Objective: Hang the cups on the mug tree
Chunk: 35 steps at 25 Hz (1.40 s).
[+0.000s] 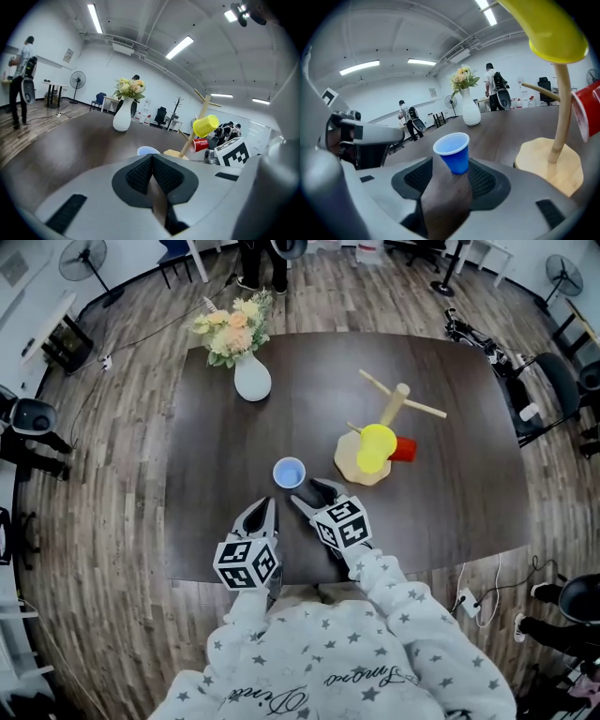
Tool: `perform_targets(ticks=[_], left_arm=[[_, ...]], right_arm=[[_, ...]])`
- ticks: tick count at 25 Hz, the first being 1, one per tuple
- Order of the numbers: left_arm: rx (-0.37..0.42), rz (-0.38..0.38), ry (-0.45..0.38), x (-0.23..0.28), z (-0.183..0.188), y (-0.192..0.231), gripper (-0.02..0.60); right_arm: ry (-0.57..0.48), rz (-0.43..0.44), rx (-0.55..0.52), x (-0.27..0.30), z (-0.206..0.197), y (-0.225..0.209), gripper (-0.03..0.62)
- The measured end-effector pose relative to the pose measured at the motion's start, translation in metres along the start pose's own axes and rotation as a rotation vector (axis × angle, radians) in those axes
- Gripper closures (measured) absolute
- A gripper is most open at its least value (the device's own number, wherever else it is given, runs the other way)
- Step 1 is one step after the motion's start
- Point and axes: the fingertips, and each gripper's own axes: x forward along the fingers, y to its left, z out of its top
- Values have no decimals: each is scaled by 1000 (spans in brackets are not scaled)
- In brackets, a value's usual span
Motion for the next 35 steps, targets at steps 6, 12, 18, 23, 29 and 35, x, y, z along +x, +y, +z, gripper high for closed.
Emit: perform_targets(ticks=[6,12,18,23,29,35], left_arm=[[-31,50,0,2,1,7,557],[-52,98,14,-1,-2,17,557],[-65,135,15,5,-4,19,557],[-75,158,16,3,-8,14,557],[-78,178,6,1,-4,20,557],[-59,146,4,3,-1,21,557]], right_arm=[[28,-14,-75,20,-4,-8,303],[22,-17,-137,41,2,-6,267],[41,-3,-189,51,3,-6,256],[34,3,-219,50,6,-4,258],[35,12,-260,53,12,-2,286],[-14,7,-235,41,24,0,290]])
